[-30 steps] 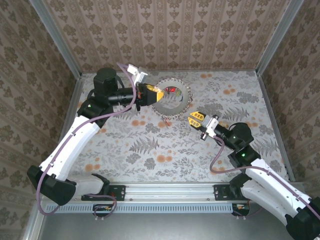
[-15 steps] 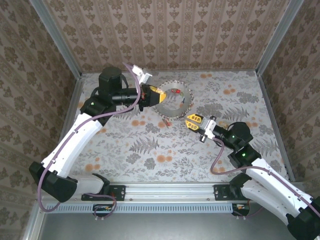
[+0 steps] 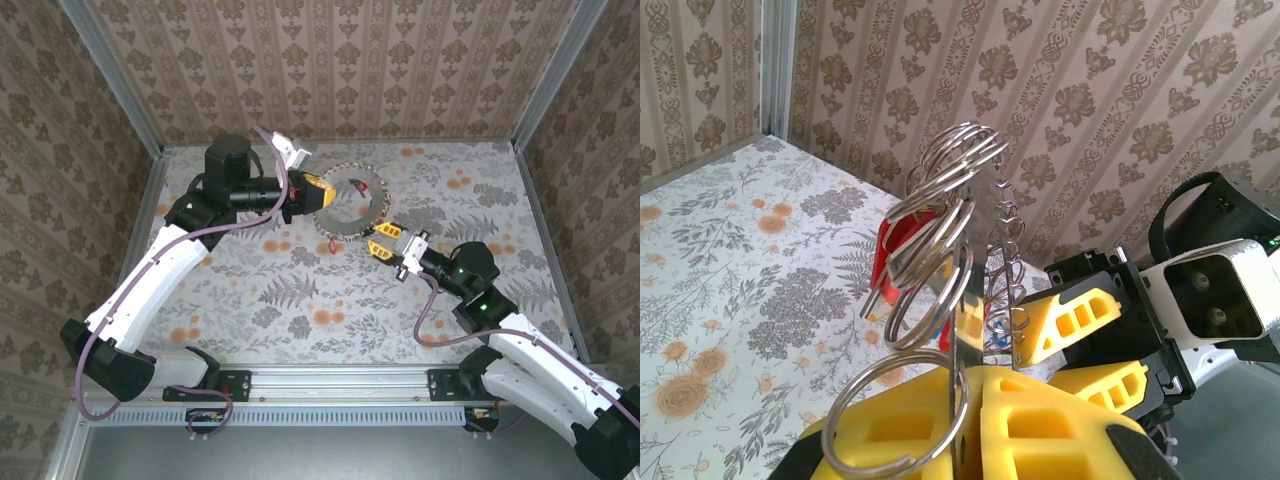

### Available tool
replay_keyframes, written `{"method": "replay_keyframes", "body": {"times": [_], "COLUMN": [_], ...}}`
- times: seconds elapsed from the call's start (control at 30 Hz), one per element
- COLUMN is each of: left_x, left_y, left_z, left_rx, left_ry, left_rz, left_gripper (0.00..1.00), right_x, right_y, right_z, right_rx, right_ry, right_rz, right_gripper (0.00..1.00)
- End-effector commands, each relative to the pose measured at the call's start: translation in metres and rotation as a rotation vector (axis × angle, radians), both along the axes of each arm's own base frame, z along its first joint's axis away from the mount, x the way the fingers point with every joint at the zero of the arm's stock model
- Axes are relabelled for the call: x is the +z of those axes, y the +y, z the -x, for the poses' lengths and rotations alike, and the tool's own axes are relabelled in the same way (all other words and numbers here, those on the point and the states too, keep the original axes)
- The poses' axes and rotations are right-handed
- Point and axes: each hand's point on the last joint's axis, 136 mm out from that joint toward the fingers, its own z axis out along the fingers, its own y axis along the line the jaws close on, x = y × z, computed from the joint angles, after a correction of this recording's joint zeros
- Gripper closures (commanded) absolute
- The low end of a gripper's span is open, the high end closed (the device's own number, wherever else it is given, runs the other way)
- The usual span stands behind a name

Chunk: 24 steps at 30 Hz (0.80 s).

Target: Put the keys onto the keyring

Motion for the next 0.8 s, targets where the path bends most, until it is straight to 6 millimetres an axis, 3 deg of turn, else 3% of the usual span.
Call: {"method": "replay_keyframes", "body": {"times": [0.0, 0.43, 0.77], "left_x": [0.020, 0.017, 0.018], "left_y": [-0.002, -0.001, 0.000], "left_z": [0.008, 0.004, 0.001], "left_rx": [-0.033, -0.013, 0.002], "left_ry": [-0.059, -0.071, -0.073], "left_rz": [0.026, 0.009, 0.006], "left_gripper": [1.00, 1.00, 1.00], "right_x": [-0.002, -0.013, -0.006], "right_y": [-0.009, -0.009, 0.002], "right_z": [-0.006, 0.002, 0.018], "right_rx": [-0.070, -0.045, 0.060], "right_ry": [-0.016, 0.015, 0.012], "right_rz": [0.001, 0.018, 0.017], "right_gripper": [0.69, 0.69, 0.79]}}
